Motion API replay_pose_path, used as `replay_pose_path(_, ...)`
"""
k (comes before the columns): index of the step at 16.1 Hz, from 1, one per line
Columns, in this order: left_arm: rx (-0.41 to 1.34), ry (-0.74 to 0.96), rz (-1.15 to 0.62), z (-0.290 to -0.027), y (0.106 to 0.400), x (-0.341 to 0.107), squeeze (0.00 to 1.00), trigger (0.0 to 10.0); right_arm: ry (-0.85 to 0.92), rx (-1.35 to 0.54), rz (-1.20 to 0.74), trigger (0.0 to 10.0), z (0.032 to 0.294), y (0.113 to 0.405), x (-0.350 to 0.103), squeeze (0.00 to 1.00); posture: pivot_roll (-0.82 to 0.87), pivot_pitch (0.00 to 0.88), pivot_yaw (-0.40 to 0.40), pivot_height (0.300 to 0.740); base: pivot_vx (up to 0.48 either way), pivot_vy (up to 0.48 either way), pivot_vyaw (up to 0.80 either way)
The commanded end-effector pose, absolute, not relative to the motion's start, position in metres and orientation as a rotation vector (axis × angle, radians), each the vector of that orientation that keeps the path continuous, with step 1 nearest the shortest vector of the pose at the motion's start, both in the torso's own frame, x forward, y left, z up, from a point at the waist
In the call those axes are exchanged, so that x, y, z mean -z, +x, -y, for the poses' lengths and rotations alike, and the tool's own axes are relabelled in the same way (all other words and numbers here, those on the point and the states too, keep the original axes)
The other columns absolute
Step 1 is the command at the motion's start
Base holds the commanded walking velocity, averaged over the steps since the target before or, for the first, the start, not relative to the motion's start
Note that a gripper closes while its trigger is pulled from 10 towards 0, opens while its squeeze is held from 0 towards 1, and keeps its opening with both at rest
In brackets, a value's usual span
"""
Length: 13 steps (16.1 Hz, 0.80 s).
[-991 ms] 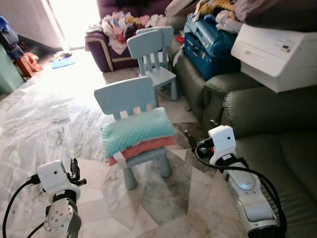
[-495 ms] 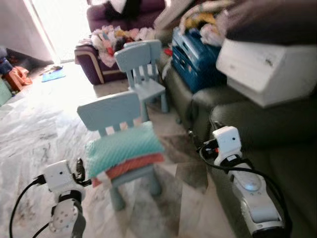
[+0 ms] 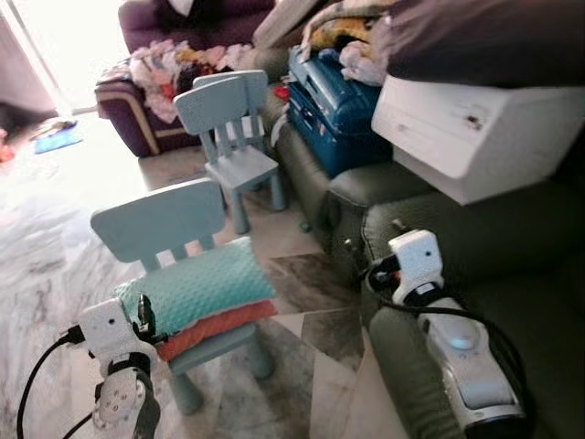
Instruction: Move the pillow to the sofa
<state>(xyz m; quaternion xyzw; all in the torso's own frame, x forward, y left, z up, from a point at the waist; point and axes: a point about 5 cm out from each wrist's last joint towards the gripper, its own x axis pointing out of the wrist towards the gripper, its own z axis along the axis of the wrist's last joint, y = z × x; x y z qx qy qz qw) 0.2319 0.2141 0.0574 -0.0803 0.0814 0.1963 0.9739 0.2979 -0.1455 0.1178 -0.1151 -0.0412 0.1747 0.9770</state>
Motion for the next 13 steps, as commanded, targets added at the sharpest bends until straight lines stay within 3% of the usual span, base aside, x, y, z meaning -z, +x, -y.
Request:
replay_pose_path(1,-0.442,-0.146,-0.171,-0.2256,0.228,-0.0569,0.0,10.0,-0.23,-0.392,0.102,10.0,0.133,0.2978,-0.1213,0.0,-0.19,0.021,0.079,0.74,0.0,0.0,0.8)
replay_pose_path(11,-0.457,-0.147,-0.188,-0.231,0.2307,-0.0572,0.0,10.0,-0.219,-0.387,0.105,10.0,0.129,0.3,-0.1212,0.0,-0.19,0.016,0.089,0.74,0.0,0.0,0.78)
replay_pose_path(13,-0.451,-0.144,-0.191,-0.2321,0.231,-0.0574,0.0,10.0,-0.209,-0.383,0.105,10.0,0.1282,0.3006,-0.1213,0.0,-0.18,0.014,0.091,0.74,0.0,0.0,0.0)
